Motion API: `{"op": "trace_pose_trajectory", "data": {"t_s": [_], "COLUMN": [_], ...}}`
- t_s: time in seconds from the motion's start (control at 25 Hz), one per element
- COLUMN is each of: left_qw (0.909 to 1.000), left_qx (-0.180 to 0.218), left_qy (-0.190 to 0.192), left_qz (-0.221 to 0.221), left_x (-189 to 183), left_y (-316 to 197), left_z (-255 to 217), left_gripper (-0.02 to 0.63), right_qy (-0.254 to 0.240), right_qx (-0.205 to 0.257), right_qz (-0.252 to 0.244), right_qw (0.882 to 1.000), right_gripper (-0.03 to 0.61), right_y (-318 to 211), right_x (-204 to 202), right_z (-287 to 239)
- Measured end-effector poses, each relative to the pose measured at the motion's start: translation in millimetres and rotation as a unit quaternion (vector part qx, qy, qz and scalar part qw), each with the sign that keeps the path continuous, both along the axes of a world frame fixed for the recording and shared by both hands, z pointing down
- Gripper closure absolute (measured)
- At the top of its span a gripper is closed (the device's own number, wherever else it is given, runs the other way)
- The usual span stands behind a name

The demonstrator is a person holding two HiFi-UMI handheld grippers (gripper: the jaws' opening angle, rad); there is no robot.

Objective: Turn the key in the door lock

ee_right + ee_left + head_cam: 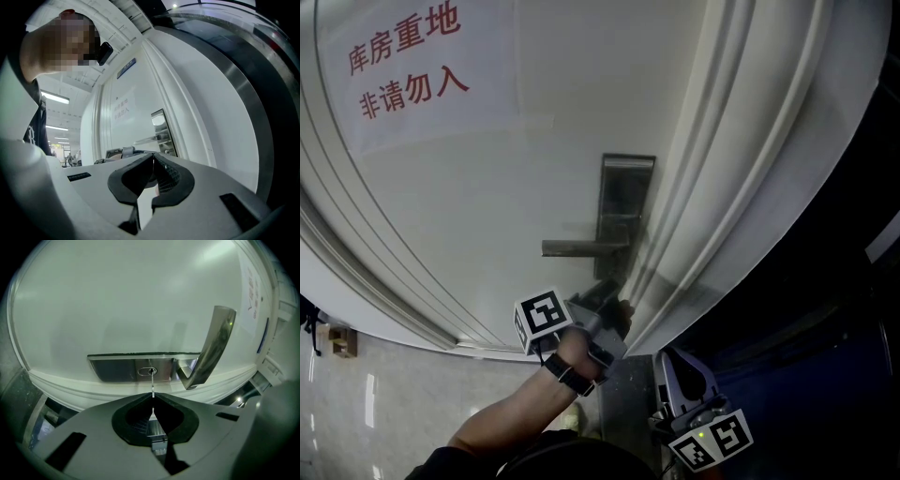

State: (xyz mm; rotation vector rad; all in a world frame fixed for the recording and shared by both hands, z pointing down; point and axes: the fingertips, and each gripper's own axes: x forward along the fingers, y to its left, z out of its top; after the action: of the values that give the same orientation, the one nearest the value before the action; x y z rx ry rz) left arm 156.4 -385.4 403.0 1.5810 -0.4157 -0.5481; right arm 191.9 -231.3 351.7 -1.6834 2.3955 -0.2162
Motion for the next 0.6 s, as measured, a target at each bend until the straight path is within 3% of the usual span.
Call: {"op": "trace_pose_trajectory", "data": {"t_s": [0.6], "left_qw": [0.9994], "left_qx": [0.003], "left_qy": [-0.030], "left_qz": [-0.016], "left_x": [1], "left_y": [-16], "left_z": [-2], "left_gripper": [0.604], "right_qy": [-0.002], "right_qx": [-0.002], "right_qz": [-0.004], "right_qw": [1.000], "right_gripper": [0.563], "right_y": [-8], "right_x": [-1], "right_z": [1]}}
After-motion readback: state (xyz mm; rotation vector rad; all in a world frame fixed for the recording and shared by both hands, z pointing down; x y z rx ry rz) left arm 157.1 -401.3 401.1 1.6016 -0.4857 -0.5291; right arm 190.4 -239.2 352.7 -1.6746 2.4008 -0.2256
